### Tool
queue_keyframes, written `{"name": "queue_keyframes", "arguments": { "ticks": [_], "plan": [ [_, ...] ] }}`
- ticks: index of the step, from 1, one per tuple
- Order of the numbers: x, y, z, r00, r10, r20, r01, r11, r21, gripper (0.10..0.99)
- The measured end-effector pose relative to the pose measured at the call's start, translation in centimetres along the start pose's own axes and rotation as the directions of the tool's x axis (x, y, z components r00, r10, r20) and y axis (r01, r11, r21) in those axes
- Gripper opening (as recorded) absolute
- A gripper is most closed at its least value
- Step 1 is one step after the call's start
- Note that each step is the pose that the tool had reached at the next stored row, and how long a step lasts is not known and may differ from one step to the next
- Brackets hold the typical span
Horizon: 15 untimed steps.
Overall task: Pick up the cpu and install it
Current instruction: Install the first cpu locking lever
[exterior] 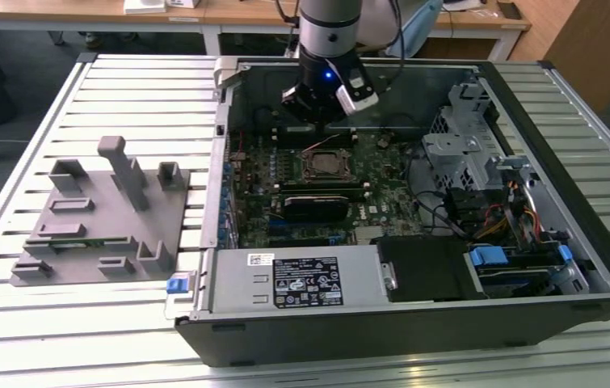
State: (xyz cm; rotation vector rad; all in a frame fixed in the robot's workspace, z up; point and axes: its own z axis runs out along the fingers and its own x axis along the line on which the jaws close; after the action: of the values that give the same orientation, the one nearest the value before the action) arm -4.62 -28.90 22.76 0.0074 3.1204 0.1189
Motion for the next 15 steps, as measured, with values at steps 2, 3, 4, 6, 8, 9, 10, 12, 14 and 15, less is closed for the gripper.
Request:
{"name": "queue_keyframes", "arguments": {
  "ticks": [2, 3, 4, 6, 8, 9, 10, 12, 14, 15],
  "plan": [
    [-0.13, 0.02, 0.07, 1.0, 0.0, 0.0, 0.0, 1.0, 0.0, 0.106],
    [-0.22, 0.05, 0.1, 1.0, 0.0, -0.0001, 0.0, 1.0, 0.0, 0.106],
    [-0.3, 0.07, 0.13, 1.0, 0.0, -0.0001, 0.0, 1.0, 0.0, 0.106],
    [-0.42, 0.08, 0.18, 1.0, 0.0, 0.0, 0.0, 1.0, 0.0, 0.106],
    [-0.52, 0.12, 0.2, 1.0, 0.0, -0.0001, 0.0, 1.0, 0.0, 0.106],
    [-0.59, 0.14, 0.21, 1.0, 0.0, -0.0001, 0.0, 1.0, 0.0, 0.106],
    [-0.67, 0.17, 0.24, 1.0, 0.0, -0.0001, 0.0, 1.0, 0.0, 0.106],
    [-0.84, 0.24, 0.28, 1.0, 0.0, 0.0, 0.0, 1.0, 0.0, 0.106],
    [-1.0, 0.32, 0.34, 1.0, 0.0, -0.0001, 0.0, 1.0, 0.0, 0.106],
    [-1.08, 0.36, 0.37, 1.0, 0.0, -0.0001, 0.0, 1.0, 0.0, 0.106]
  ]
}}
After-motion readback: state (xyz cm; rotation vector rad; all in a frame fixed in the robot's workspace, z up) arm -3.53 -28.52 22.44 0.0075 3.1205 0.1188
